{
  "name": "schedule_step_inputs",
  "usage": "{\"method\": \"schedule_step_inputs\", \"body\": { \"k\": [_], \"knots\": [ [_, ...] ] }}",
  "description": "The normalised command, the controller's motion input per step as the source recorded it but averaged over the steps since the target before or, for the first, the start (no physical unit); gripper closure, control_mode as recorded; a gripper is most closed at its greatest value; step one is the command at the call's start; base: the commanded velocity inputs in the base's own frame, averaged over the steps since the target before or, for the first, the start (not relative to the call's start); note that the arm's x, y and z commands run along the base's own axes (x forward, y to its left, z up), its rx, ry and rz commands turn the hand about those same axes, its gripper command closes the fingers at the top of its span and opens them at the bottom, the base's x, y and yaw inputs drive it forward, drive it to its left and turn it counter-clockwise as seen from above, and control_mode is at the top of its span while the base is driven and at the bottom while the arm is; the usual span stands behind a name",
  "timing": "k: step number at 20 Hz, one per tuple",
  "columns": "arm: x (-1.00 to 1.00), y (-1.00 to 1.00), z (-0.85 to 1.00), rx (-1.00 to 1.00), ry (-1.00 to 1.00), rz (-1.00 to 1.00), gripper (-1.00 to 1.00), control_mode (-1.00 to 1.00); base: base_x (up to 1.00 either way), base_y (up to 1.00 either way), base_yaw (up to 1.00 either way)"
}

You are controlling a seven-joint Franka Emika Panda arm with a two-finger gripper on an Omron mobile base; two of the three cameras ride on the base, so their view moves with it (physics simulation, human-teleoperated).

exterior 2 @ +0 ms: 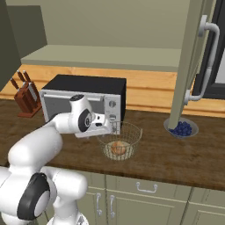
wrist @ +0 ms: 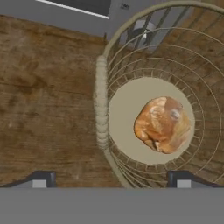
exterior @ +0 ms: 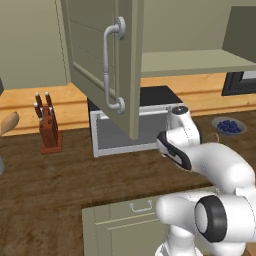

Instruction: Open the cabinet, pick up the bread from the cabinet and place it in the basket. Then move the basket to the dining counter.

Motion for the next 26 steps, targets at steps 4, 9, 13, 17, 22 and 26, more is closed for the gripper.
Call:
{"method": "schedule_step_inputs", "body": {
  "k": [4, 9, 13, 17, 22, 26],
  "knots": [
    [0.24, 0.00, -0.30, -0.05, 0.02, 0.14, -1.00, -1.00, 0.00, 0.00, 0.00],
    [0.04, -0.11, -0.22, -0.02, 0.02, 0.11, -1.00, -1.00, 0.00, 0.00, 0.00],
    [0.00, -0.16, -0.19, -0.03, 0.03, 0.08, -1.00, -1.00, 0.00, 0.00, 0.00],
    [0.00, -0.16, -0.37, -0.03, 0.06, 0.08, -1.00, -1.00, 0.00, 0.00, 0.00],
    [0.00, -0.09, -0.52, -0.01, 0.11, 0.09, 1.00, -1.00, 0.00, 0.00, 0.00],
    [0.00, -0.02, -0.35, 0.00, 0.05, 0.09, 1.00, -1.00, 0.00, 0.00, 0.00]
  ]
}}
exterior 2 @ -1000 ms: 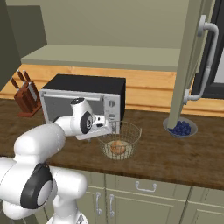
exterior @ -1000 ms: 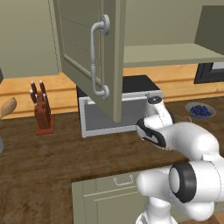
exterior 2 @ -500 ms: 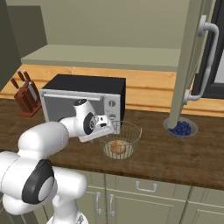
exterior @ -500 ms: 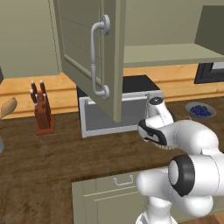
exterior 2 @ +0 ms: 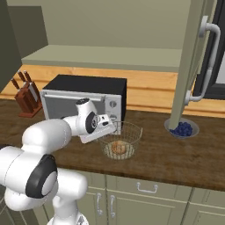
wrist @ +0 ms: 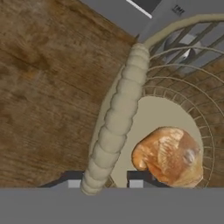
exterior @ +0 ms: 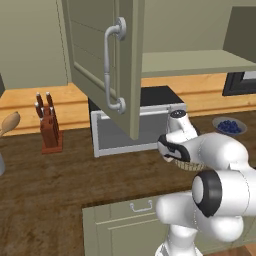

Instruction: Open the cabinet, pick up the bread from the cabinet and place it in the basket. Then move the basket to the dining counter.

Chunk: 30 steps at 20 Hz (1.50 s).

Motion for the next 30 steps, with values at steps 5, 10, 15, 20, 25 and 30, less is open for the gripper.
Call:
{"method": "schedule_step_inputs", "body": {
  "k": [5, 10, 15, 20, 25, 30],
  "knots": [
    [-0.34, 0.00, -0.21, -0.01, 0.02, 0.10, 1.00, -1.00, 0.00, 0.00, 0.00],
    [-0.67, 0.09, 0.45, -0.16, -0.08, 0.10, 1.00, -1.00, 0.00, 0.00, 0.00],
    [-0.53, 0.18, 0.91, -0.20, -0.01, 0.11, 1.00, -1.00, 0.00, 0.00, 0.00],
    [-0.68, 0.18, 1.00, -0.16, 0.00, 0.07, 1.00, -1.00, 0.00, 0.00, 0.00],
    [-0.72, 0.10, 0.92, 0.00, 0.00, 0.00, 1.00, -1.00, 0.00, 0.00, 0.00],
    [-0.53, 0.21, 0.81, 0.14, 0.00, 0.00, 1.00, -1.00, 0.00, 0.00, 0.00]
  ]
}}
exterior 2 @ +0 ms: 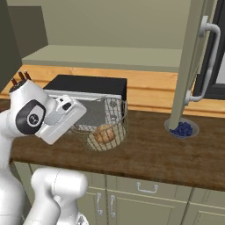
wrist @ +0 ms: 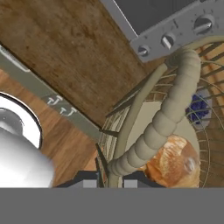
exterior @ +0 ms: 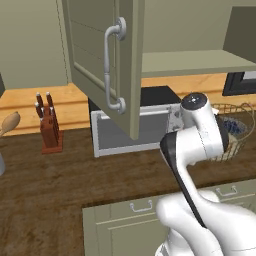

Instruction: Open the cabinet, pick up the bread from the cabinet and place it in the basket. Then move the basket to the dining counter.

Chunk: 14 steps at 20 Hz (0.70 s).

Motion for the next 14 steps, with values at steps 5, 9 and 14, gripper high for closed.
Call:
{"method": "schedule_step_inputs", "body": {
  "k": [5, 9, 14],
  "knots": [
    [-0.26, 0.08, 0.80, 0.03, 0.00, 0.00, 1.00, -1.00, 0.00, 0.00, 0.00],
    [-0.16, 0.00, 0.49, 0.02, 0.00, 0.00, 1.00, -1.00, 0.00, 0.00, 0.00],
    [-0.06, 0.00, 0.04, 0.00, 0.00, 0.00, 1.00, 1.00, -0.28, 0.01, 0.00]
  ]
}}
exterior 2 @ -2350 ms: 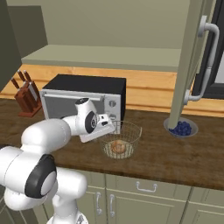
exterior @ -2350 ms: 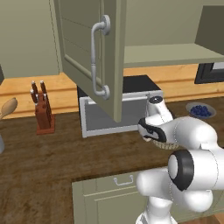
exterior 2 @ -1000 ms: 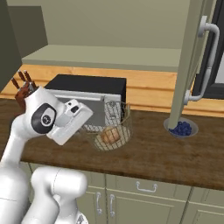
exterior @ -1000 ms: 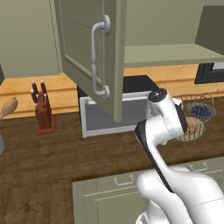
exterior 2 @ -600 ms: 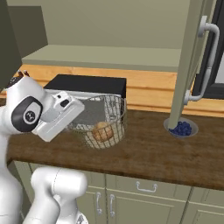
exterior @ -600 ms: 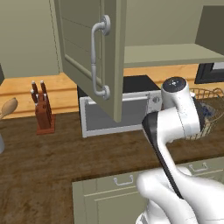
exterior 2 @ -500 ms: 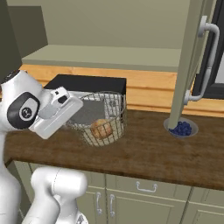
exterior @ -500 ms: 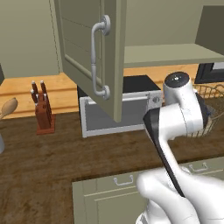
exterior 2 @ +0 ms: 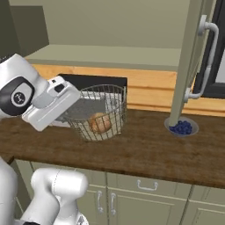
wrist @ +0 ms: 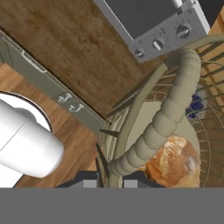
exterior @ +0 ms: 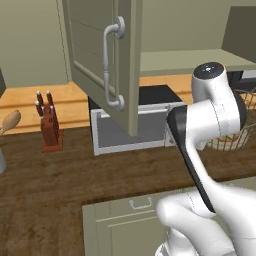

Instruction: Open the cabinet, pick up the bread from the cabinet and place it in the basket. Then move the basket to the dining counter.

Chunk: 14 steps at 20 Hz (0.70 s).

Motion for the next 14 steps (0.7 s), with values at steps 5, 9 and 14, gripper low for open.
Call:
{"method": "schedule_step_inputs", "body": {
  "k": [5, 9, 14],
  "knots": [
    [0.00, 0.00, 0.00, 0.00, 0.00, 0.00, 1.00, 1.00, -0.48, 0.21, 0.01],
    [0.00, 0.00, 0.00, 0.00, 0.00, 0.00, 1.00, 1.00, -0.54, 0.12, -0.19],
    [0.00, 0.00, 0.00, 0.00, 0.00, 0.00, 1.00, 1.00, -0.36, 0.00, -0.54]
  ]
}}
